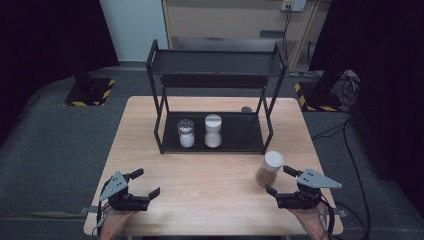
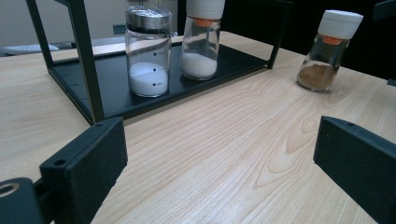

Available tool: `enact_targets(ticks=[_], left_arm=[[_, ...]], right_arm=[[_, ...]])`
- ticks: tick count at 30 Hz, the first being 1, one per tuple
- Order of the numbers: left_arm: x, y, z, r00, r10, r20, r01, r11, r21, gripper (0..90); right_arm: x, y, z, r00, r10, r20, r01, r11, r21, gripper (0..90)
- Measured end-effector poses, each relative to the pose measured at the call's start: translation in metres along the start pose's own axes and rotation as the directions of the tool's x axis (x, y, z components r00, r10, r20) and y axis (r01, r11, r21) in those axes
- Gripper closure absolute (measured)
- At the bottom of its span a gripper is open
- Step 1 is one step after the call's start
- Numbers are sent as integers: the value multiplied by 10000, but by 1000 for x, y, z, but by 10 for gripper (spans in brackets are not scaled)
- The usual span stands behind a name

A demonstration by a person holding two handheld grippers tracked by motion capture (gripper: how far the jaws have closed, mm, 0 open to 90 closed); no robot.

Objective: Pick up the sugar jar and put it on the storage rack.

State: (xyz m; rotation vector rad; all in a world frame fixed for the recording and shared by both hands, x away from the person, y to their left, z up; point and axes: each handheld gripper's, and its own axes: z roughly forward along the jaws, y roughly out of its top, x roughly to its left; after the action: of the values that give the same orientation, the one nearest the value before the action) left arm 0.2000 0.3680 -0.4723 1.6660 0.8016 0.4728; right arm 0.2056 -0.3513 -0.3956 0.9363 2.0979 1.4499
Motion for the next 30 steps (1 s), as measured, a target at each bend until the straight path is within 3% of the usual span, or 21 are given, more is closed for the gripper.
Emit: enact_targets(ticks=[16, 30], left_arm=[[-1, -1, -2, 9999, 90, 44, -90, 9999, -92, 20], [0, -1, -2, 10000, 64, 32, -64, 9999, -116, 20]], right_arm=[[1, -20, 2, 9999, -101, -88, 101, 9999, -69, 93], [-1, -23, 4, 10000, -22, -64, 22, 10000, -7, 91]])
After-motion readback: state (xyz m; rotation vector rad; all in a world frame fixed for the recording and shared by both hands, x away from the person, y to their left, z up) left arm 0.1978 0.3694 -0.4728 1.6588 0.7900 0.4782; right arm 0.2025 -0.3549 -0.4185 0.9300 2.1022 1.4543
